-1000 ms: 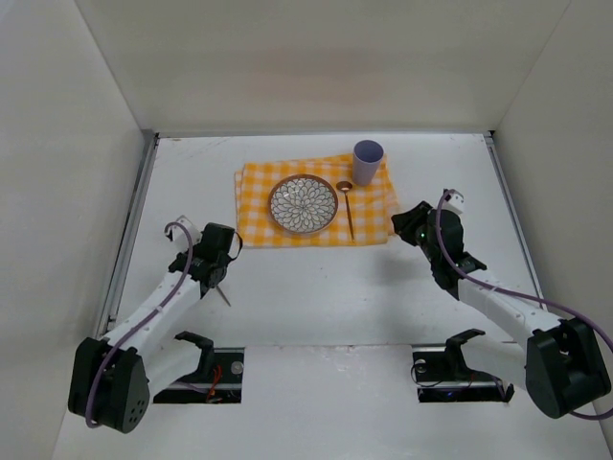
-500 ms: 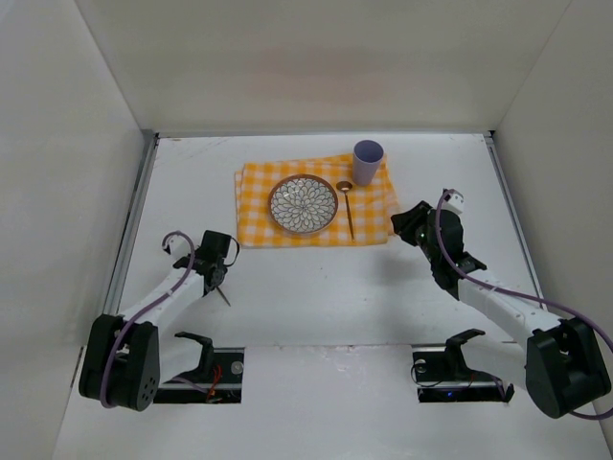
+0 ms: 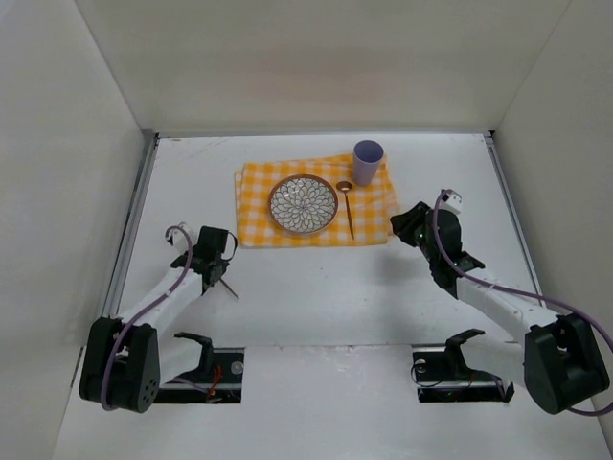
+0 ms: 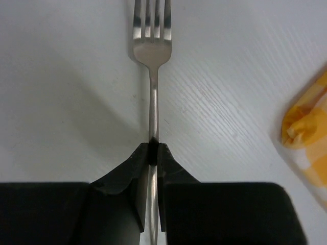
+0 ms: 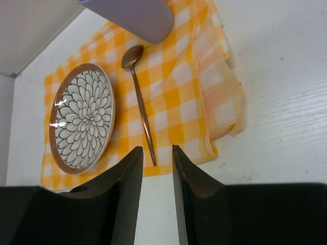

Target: Set the dinner table for one person

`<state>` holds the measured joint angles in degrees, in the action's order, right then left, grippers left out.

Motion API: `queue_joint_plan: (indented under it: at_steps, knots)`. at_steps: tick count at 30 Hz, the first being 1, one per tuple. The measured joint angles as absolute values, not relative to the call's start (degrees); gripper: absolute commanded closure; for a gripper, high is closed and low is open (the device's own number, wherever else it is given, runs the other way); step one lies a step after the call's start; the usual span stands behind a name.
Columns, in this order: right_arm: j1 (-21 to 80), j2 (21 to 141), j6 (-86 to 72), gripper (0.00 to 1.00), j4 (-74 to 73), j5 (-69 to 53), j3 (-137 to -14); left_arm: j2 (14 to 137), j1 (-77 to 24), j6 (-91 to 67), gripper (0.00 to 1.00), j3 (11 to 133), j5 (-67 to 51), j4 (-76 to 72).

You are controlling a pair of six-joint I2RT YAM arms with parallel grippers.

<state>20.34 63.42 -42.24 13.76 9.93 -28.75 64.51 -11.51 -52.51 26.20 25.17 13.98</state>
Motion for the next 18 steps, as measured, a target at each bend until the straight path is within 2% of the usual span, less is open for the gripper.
queue_joint_plan:
  at_steps: [4,8,18]
  knots:
    - [20.40,63.61,-42.24,0.64,13.76,9.93,-28.77,67.07,-17.80,-45.89,0.98,34.74,26.44,18.17]
    - [20.91,63.77,-42.24,0.64,13.82,9.96,-28.77,74.94,-23.35,-40.07,0.96,46.44,27.44,15.62]
    - [21.85,64.45,-42.22,0.64,14.02,9.98,-28.80,100.27,-22.13,-26.96,0.97,66.72,19.68,11.55]
